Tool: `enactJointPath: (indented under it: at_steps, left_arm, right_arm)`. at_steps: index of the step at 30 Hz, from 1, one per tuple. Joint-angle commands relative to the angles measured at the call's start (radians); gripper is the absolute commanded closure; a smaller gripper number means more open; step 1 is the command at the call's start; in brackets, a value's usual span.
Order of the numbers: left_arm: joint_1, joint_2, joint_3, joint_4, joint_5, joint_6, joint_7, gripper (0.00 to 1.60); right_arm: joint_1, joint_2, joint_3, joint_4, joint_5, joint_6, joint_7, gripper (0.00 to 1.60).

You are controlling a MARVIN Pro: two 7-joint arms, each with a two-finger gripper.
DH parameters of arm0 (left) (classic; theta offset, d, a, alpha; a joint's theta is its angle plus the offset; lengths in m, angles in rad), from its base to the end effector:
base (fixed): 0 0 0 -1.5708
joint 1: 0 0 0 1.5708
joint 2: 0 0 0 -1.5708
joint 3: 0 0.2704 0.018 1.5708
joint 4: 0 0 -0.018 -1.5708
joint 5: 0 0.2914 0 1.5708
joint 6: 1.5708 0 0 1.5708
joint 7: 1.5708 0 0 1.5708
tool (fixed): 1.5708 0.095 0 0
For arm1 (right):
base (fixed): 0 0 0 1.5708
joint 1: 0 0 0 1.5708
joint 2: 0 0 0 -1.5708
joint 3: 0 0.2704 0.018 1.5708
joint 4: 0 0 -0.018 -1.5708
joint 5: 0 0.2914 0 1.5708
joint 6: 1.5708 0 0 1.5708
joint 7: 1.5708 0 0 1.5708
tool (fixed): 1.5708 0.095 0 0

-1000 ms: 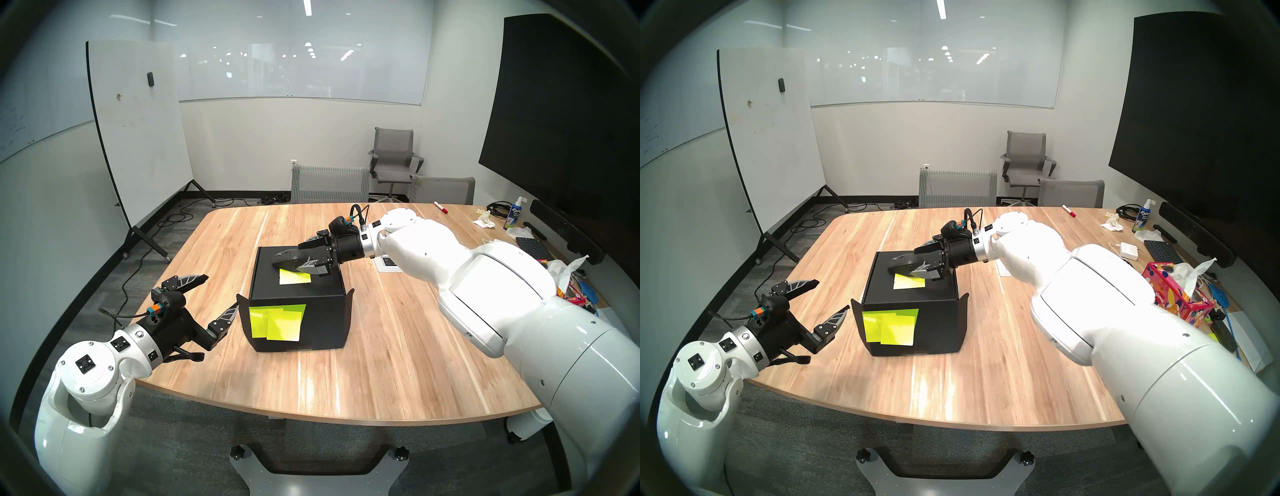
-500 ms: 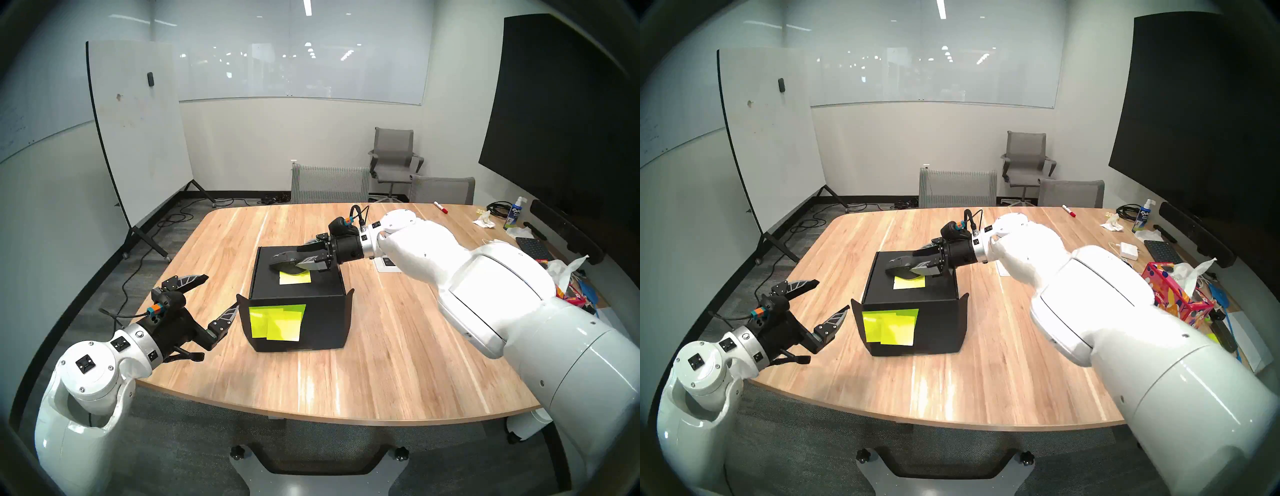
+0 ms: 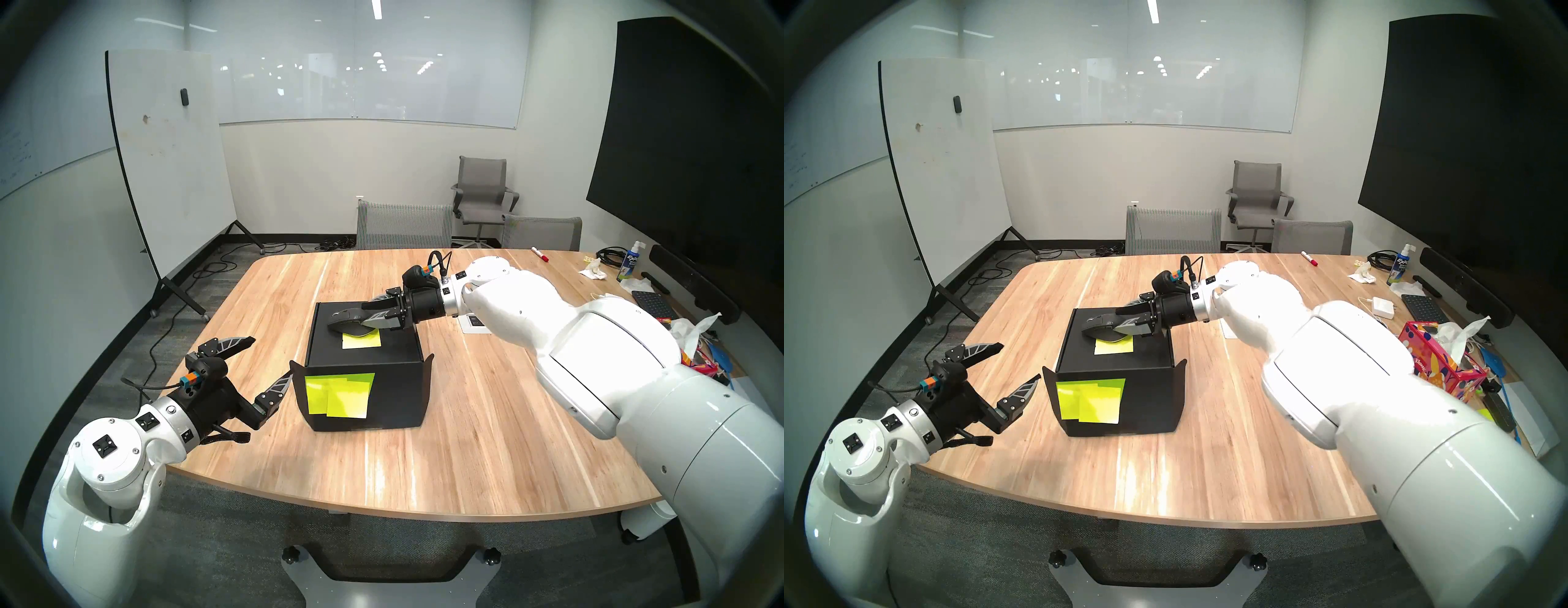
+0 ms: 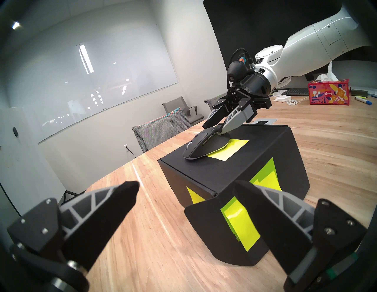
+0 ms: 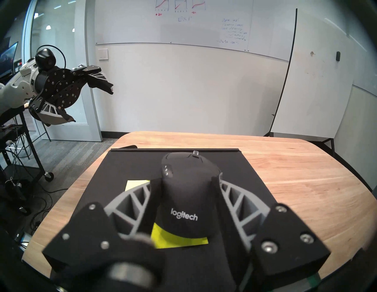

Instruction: Open the box and place the mouse inside

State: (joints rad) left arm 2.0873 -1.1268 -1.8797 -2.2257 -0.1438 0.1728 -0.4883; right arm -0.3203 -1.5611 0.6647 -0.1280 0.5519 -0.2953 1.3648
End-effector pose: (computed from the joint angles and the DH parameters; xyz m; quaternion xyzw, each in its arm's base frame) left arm 0.2698 0.0781 -0.1909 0.6976 -0.2937 0.6531 0.0218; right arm 0.5444 0.1145 -0.1834 -0.5503 -0.5886 -0.4489 0.3863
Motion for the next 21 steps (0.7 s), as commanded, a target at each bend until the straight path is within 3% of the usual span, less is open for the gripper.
enactJointPath:
  at_steps: [1, 4, 9, 12, 14, 21]
  left_arm:
    - [0.000, 0.001, 0.000, -0.016, 0.000, -0.004, -0.002, 0.00]
    - [0.000, 0.001, 0.000, -0.016, 0.000, -0.004, -0.002, 0.00]
    - [0.000, 0.001, 0.000, -0.016, 0.000, -0.004, -0.002, 0.00]
    - [0.000, 0.001, 0.000, -0.016, -0.001, -0.004, -0.002, 0.00]
    - [0.000, 0.001, 0.000, -0.016, -0.001, -0.004, -0.002, 0.00]
    - [0.000, 0.001, 0.000, -0.016, -0.001, -0.004, -0.002, 0.00]
  right_arm:
    - [0.014, -0.003, 0.002, -0.006, 0.002, 0.000, 0.010, 1.06]
    - [0.014, -0.003, 0.004, -0.006, 0.002, -0.002, 0.013, 1.05]
    - [0.014, -0.003, 0.009, -0.006, 0.001, -0.006, 0.024, 0.82]
    - [0.014, -0.003, 0.011, -0.005, 0.001, -0.007, 0.030, 0.41]
    - [0.014, -0.003, 0.012, -0.005, 0.000, -0.007, 0.033, 0.00]
    - [0.015, -0.004, 0.016, -0.004, -0.004, -0.007, 0.043, 0.00]
